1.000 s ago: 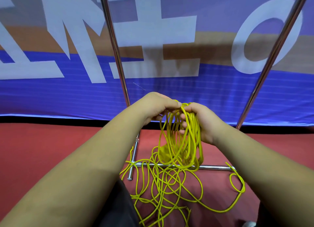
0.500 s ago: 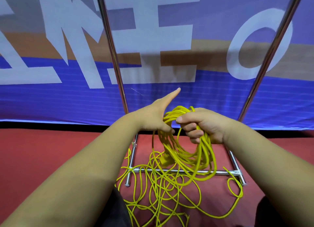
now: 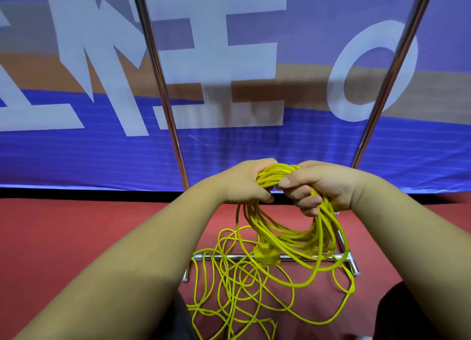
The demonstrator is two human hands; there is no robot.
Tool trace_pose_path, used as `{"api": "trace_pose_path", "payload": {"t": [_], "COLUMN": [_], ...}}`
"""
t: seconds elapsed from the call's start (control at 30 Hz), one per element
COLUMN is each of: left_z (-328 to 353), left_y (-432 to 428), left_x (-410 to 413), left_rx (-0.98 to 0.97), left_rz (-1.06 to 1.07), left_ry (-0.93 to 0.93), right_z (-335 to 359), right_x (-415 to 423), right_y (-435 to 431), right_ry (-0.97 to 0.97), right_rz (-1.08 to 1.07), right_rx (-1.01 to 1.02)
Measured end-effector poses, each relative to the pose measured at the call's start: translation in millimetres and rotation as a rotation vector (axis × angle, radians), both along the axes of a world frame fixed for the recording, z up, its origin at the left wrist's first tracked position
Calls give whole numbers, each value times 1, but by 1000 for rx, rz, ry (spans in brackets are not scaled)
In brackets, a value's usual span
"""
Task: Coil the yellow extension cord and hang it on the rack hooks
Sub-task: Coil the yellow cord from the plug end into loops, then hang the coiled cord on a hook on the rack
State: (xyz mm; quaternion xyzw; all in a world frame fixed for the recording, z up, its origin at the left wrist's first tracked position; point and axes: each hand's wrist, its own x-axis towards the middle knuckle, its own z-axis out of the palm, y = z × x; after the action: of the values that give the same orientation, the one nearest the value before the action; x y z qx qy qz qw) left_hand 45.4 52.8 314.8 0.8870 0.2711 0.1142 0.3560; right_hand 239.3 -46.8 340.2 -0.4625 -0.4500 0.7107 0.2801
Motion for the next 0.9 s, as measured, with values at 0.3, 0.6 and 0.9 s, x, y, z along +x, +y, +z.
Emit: {"api": "trace_pose_path", "payload": {"t": [0.3, 0.6, 0.9], "left_z": [15, 43, 80], "left_y": [3, -2, -9], "left_x": [1, -7, -38], "left_rx": [-187, -511, -213], "left_rz": [265, 531, 538], "left_ry": [-211, -553, -391], "right_z": [12, -7, 29], "right_x": [-1, 20, 14], "right_y": [-2, -1, -6], "right_ry": [-192, -491, -439], "right_rz": [-296, -365, -635], "right_rx": [403, 576, 727]}}
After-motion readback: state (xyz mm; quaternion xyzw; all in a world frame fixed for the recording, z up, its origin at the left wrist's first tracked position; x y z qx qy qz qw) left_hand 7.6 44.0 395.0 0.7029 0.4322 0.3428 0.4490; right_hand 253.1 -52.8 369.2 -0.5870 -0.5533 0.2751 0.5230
